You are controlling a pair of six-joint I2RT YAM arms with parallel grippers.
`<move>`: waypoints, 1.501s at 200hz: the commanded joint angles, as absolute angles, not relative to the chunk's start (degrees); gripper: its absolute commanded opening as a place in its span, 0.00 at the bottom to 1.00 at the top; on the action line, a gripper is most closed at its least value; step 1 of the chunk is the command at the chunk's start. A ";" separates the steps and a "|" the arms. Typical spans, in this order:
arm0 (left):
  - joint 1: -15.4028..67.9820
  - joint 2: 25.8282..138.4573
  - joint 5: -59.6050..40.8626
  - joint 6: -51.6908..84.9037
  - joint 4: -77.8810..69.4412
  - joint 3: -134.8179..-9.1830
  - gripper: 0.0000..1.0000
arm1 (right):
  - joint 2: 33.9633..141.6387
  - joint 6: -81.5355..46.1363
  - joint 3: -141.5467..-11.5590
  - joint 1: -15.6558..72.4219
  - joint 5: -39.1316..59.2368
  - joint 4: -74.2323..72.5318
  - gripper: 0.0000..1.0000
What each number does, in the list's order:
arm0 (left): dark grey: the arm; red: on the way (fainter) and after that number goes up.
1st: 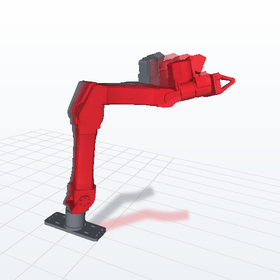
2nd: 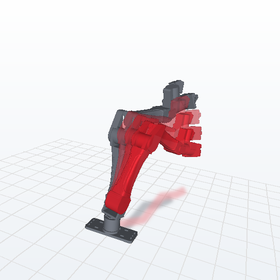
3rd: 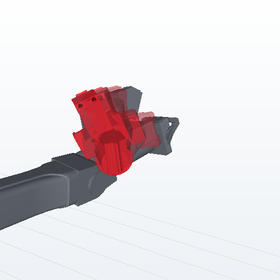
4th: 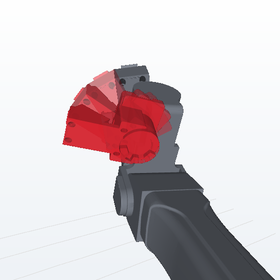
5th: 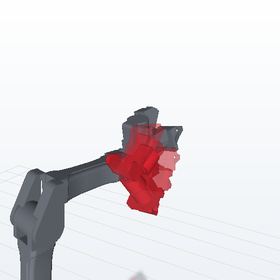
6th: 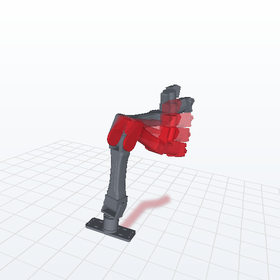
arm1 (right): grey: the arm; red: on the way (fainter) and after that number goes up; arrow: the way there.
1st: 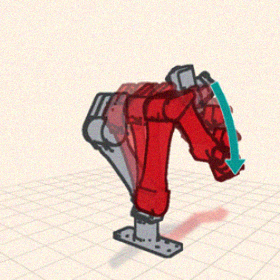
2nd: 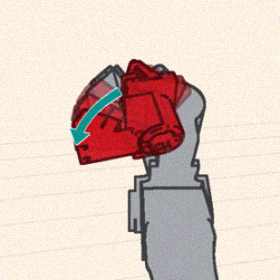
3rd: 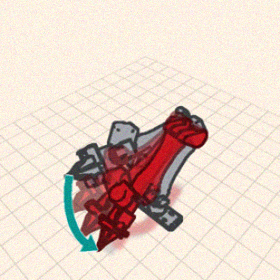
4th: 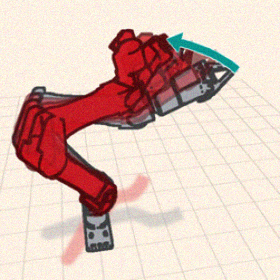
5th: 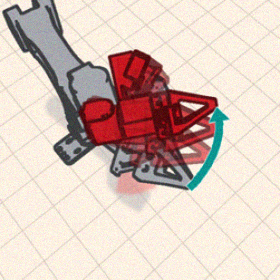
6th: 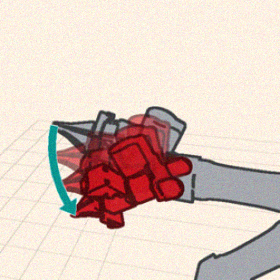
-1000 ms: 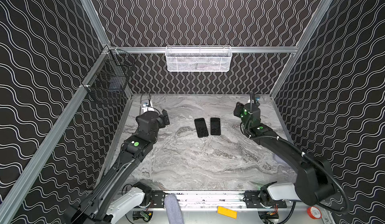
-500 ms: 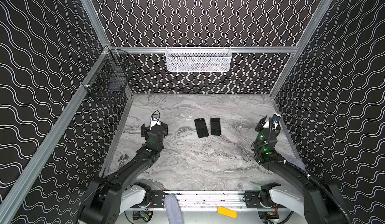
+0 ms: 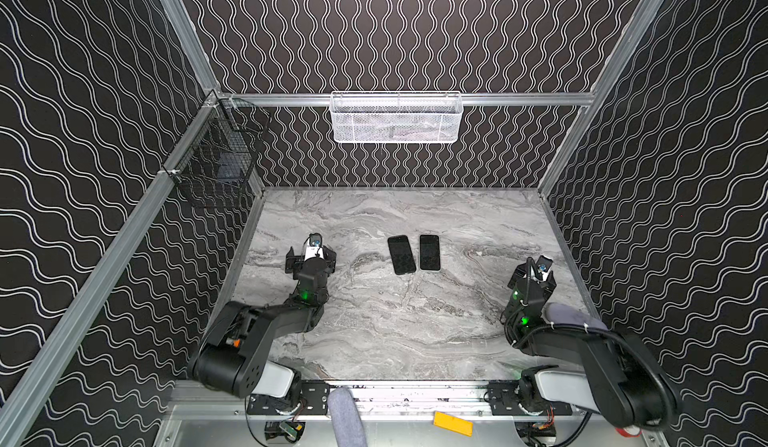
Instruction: Put the phone into the phone case
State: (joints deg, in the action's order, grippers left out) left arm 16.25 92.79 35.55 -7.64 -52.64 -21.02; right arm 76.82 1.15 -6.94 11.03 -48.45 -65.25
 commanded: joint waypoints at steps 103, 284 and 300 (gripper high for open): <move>5.58 95.14 11.87 -3.16 -58.95 -21.09 0.99 | 88.03 -2.26 -14.51 0.63 -16.98 -67.91 0.87; 5.62 95.27 11.96 -3.52 -59.98 -20.75 0.99 | 88.55 -2.70 -15.03 -0.98 -14.19 -67.88 1.00; 5.63 95.27 11.97 -3.52 -59.99 -20.76 0.99 | 88.32 -2.34 -14.44 -0.99 -14.16 -68.64 1.00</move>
